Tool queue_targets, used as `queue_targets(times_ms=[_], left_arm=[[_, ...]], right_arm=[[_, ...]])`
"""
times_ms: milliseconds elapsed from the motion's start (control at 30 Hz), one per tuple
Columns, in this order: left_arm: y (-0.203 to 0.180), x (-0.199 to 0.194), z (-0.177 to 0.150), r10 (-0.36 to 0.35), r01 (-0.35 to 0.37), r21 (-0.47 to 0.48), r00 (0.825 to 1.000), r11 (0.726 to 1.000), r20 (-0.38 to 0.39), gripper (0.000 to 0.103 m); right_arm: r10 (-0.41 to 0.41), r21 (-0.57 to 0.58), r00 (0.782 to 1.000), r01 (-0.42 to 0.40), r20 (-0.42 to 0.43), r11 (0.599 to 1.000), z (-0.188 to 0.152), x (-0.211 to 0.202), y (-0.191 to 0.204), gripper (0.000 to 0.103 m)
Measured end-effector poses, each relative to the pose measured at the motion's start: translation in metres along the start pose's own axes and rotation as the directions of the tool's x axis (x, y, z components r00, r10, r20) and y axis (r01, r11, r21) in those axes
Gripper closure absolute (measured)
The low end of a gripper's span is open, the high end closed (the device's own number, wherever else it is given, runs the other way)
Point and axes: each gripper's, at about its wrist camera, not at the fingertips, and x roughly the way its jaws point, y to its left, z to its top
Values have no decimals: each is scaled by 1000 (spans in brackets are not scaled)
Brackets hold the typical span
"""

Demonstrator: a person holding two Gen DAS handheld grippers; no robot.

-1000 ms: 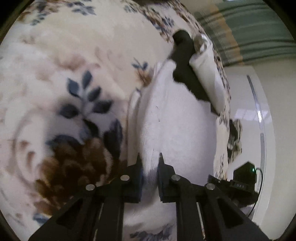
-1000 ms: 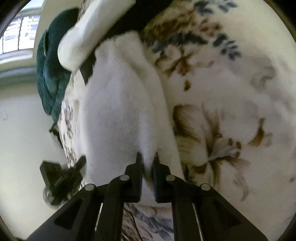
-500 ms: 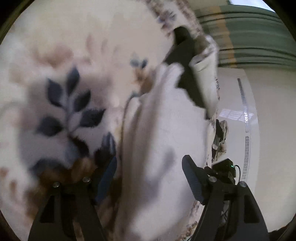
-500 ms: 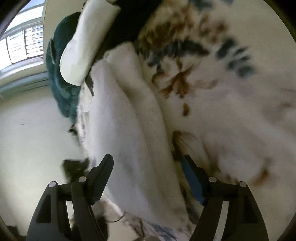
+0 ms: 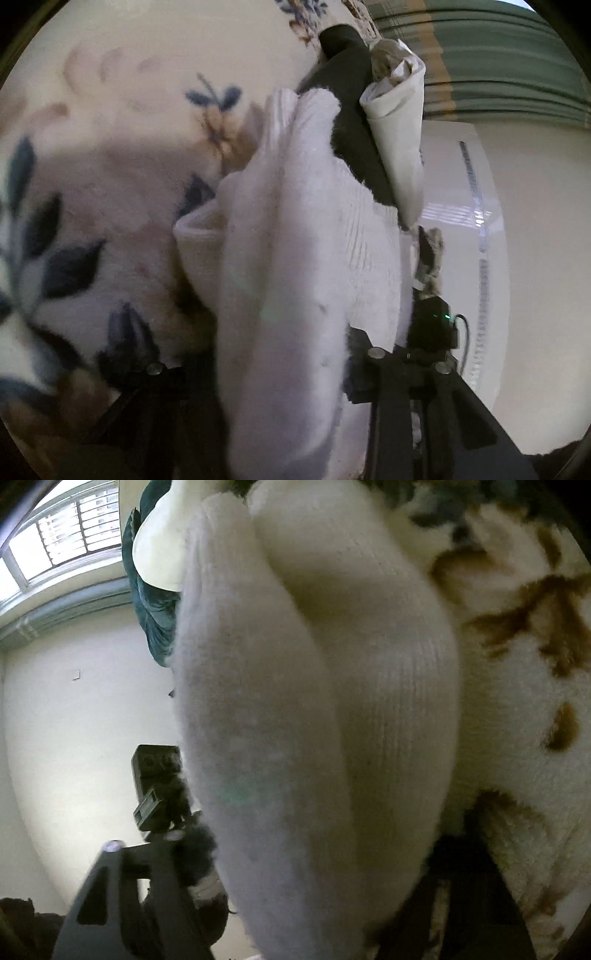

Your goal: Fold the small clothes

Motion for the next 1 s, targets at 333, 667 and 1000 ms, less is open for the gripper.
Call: queue_targets(times_ms=[333, 667, 1000], left_arm=[[-67, -35, 3, -43, 40, 56, 998, 998, 42, 76], [-211, -54, 84, -115, 95, 188, 988, 977, 98, 76], [-225, 39, 230, -68, 49, 228, 995, 973, 78, 75]], right_arm=[[-14, -54, 994, 21, 113, 998, -32, -44, 51, 59], [-1, -202, 965, 56, 263, 978, 4, -159, 169, 59], [-37, -191, 941, 107, 335, 976, 180, -161, 177, 59]])
